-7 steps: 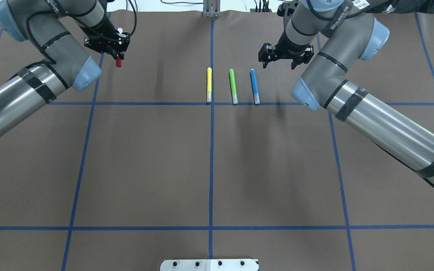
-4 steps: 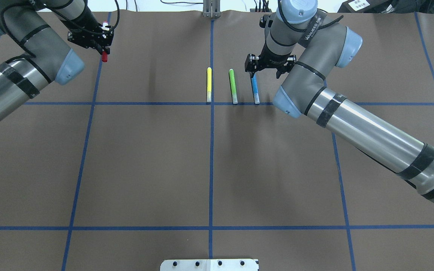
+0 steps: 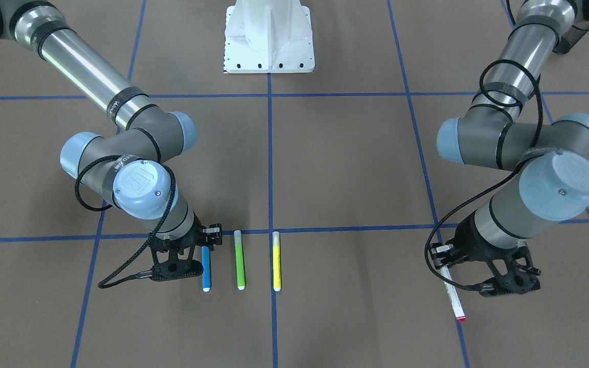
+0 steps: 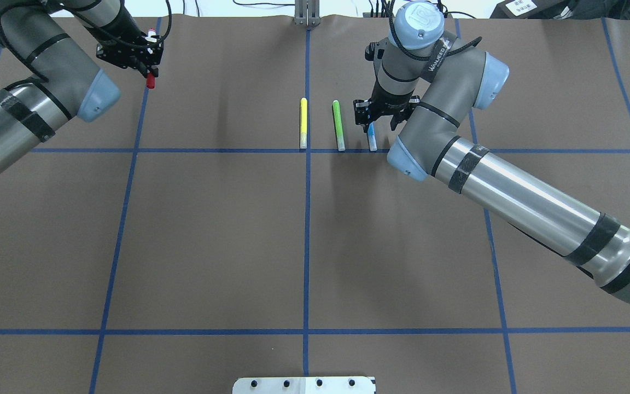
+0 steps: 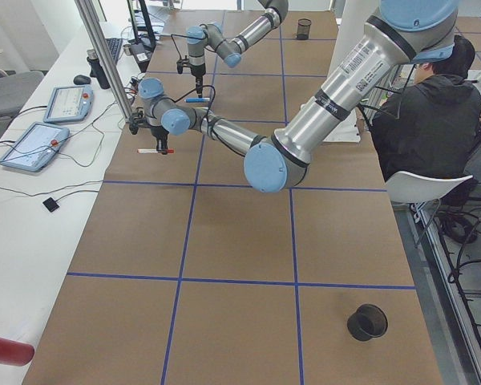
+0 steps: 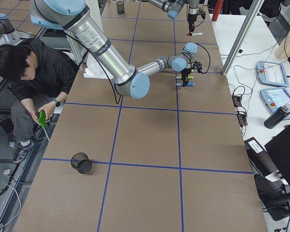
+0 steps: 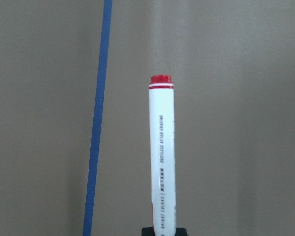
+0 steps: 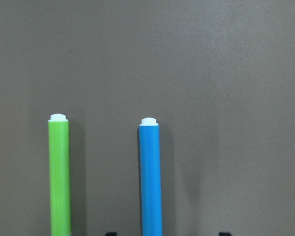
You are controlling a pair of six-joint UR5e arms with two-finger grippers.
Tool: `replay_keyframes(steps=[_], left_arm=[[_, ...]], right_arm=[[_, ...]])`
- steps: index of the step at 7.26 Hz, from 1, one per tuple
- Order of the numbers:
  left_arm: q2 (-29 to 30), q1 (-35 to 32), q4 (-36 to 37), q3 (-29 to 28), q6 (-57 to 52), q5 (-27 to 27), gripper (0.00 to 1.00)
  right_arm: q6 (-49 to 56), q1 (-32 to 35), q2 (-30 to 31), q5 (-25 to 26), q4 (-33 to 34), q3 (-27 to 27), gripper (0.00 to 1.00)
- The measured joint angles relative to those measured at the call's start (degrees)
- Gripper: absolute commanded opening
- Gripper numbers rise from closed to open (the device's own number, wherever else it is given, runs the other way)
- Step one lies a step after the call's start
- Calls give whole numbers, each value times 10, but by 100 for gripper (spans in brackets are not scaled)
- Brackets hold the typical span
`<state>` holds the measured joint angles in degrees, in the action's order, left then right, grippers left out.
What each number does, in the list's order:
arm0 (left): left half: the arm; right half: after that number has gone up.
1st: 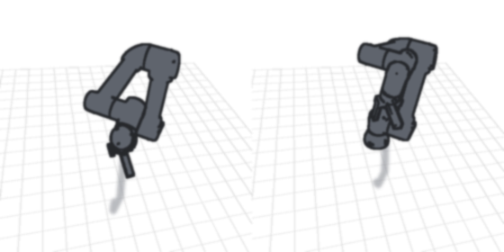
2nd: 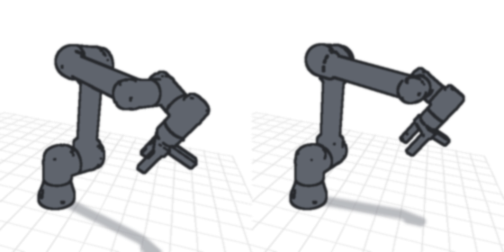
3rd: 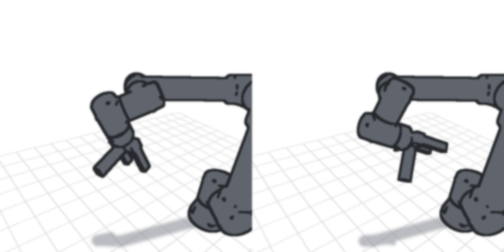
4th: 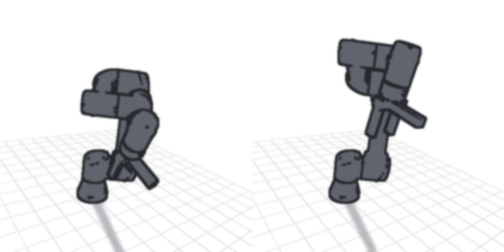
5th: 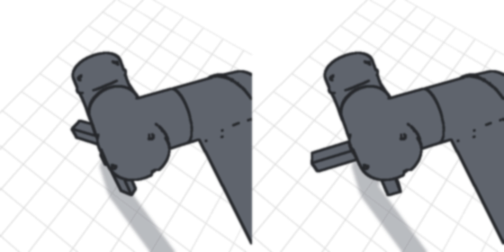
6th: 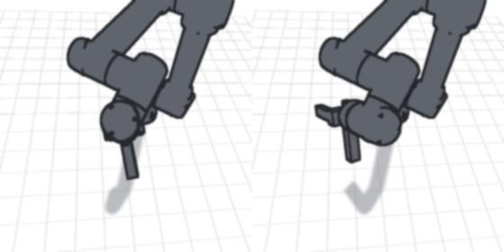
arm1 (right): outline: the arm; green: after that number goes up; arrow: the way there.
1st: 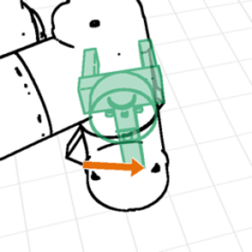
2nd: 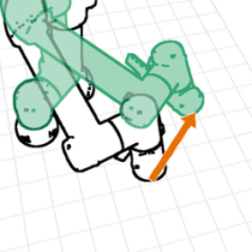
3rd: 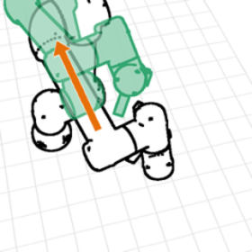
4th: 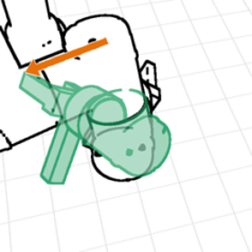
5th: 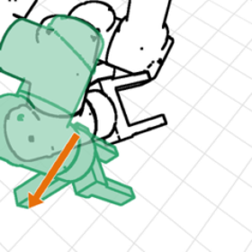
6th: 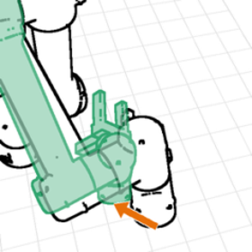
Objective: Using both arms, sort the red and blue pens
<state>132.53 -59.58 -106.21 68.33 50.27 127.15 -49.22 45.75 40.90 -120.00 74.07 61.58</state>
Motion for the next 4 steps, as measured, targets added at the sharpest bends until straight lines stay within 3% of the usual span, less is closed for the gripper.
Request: replay_keyframes(steps=[4], left_arm=[[-1, 1, 0, 5, 0, 7, 0]], right_arm=[[15, -6, -14, -20, 1, -20, 54]])
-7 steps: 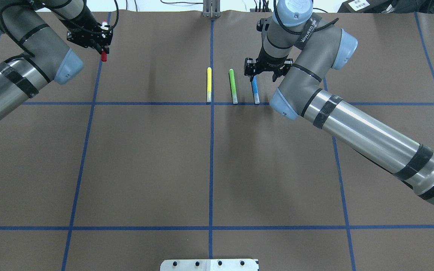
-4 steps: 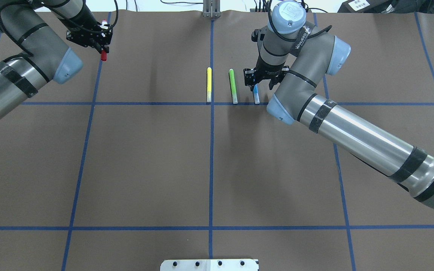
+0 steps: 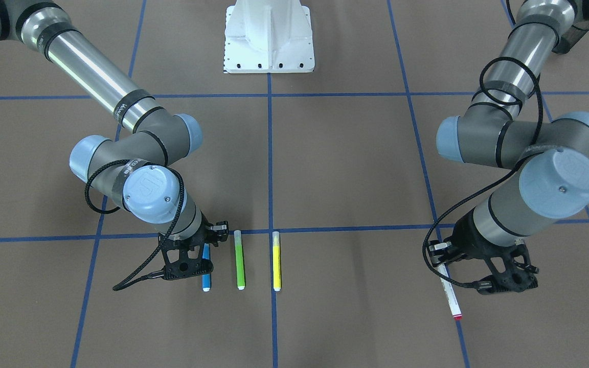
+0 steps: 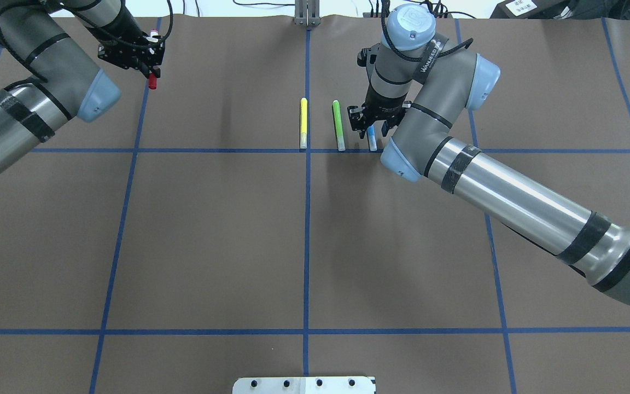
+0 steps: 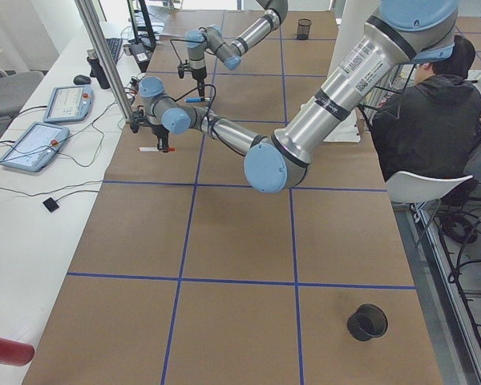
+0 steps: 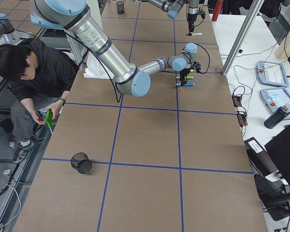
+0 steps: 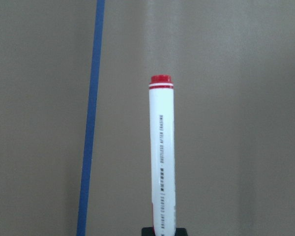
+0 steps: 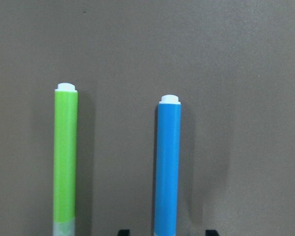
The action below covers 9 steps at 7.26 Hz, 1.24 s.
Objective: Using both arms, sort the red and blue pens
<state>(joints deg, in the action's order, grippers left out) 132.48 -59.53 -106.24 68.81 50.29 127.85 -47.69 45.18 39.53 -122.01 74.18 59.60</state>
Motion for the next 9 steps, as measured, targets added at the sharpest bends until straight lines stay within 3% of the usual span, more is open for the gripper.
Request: replay_keyframes(steps=[7, 8, 9], left_arm=[[0, -1, 1, 6, 1, 3, 0], [-1, -1, 2, 8, 1, 3, 0], [-1, -1, 2, 9, 1, 5, 0]], right_arm=[[11, -3, -1, 5, 1, -11, 45], [11, -4, -1, 7, 1, -11, 42], [10, -5, -2, 8, 1, -12, 31]])
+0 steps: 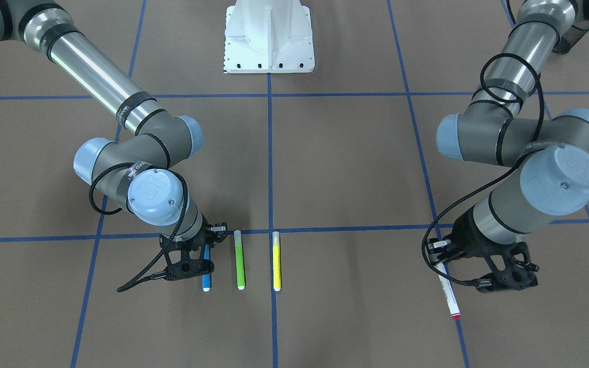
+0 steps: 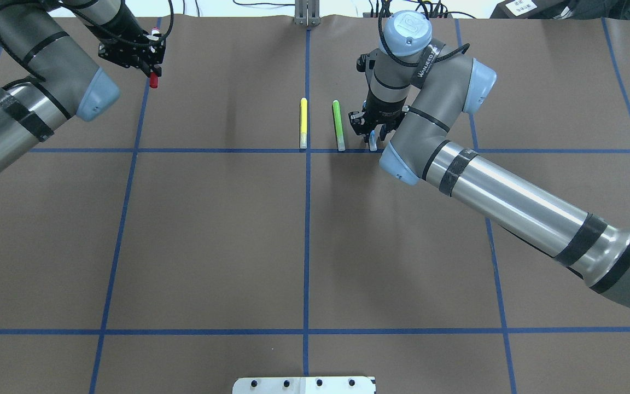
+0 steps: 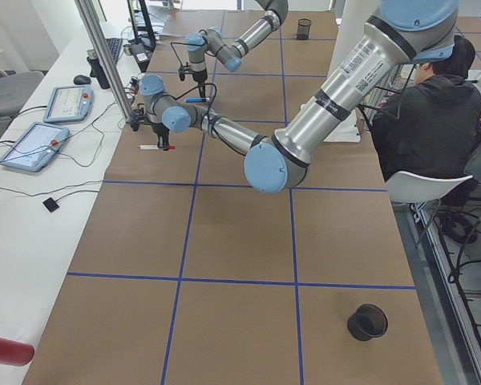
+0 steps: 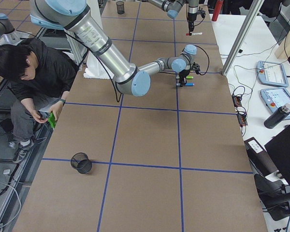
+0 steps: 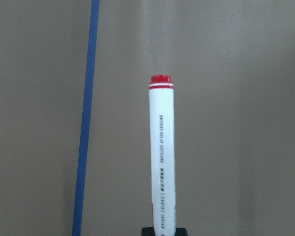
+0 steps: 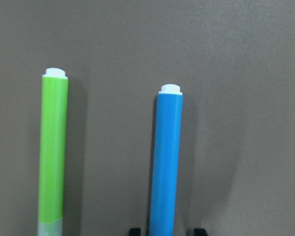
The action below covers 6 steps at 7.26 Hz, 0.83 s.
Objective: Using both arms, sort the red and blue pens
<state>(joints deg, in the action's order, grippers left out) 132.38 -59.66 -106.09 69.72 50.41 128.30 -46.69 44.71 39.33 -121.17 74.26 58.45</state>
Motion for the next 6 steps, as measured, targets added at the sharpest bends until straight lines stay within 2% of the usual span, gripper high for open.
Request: replay_keyframes(steps=[1, 2, 6], left_arm=[[0, -1, 0, 1, 0, 1, 0], [0, -2, 1, 1, 0, 2, 0], [0, -3, 18, 15, 0, 8, 0]], right_arm=[[-2, 0, -1, 0, 0, 0, 5], [-8, 0, -2, 1, 0, 0, 0], [-22, 10, -14, -1, 22, 16, 0]])
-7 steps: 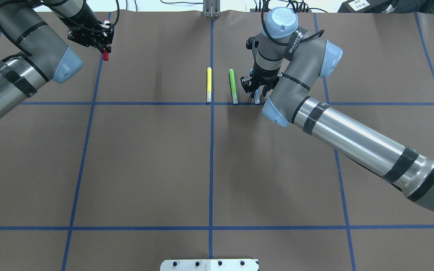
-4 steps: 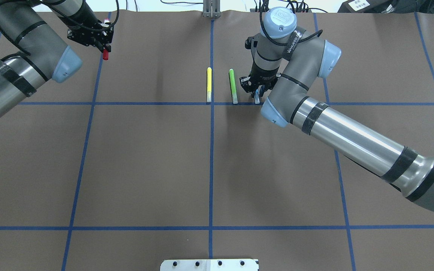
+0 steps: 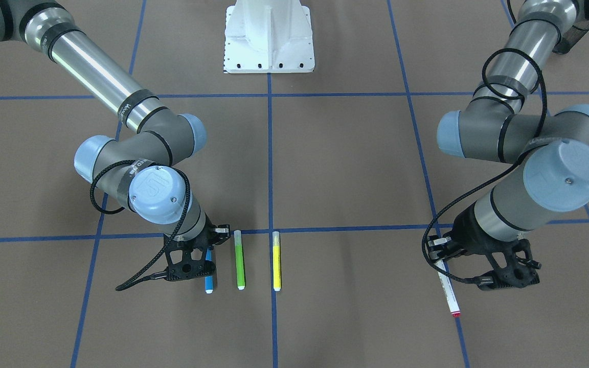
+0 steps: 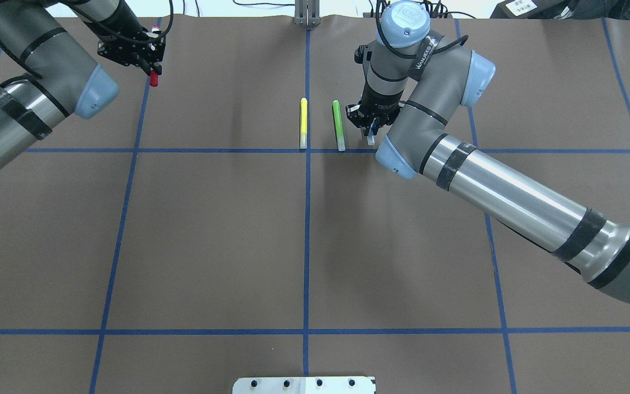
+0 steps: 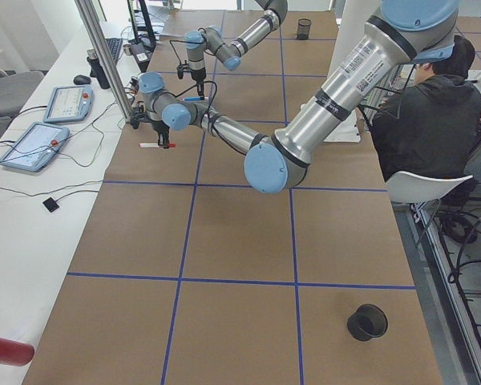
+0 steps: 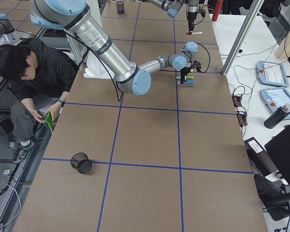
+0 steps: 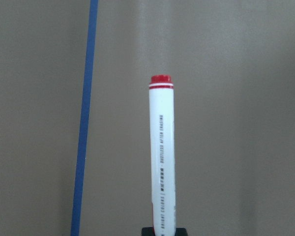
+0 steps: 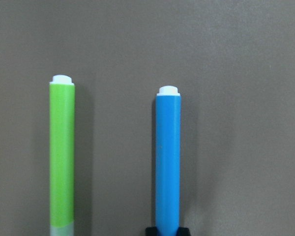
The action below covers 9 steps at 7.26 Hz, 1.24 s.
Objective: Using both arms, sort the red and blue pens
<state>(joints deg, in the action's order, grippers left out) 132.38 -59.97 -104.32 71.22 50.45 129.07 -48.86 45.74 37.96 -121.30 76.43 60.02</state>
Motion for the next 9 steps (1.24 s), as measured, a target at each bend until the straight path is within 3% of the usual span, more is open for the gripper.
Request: replay_keyframes(steps=[3, 5, 9], left_arm=[[-12, -11, 17, 16, 0, 2, 0], [-50, -45, 51, 52, -39, 1, 0], [-136, -115, 121, 136, -226, -1, 0]], right_arm=[[17, 37, 0, -3, 110, 67, 0], [108, 80, 65, -3, 174, 140, 0], [363, 186, 211, 3, 276, 256, 0]])
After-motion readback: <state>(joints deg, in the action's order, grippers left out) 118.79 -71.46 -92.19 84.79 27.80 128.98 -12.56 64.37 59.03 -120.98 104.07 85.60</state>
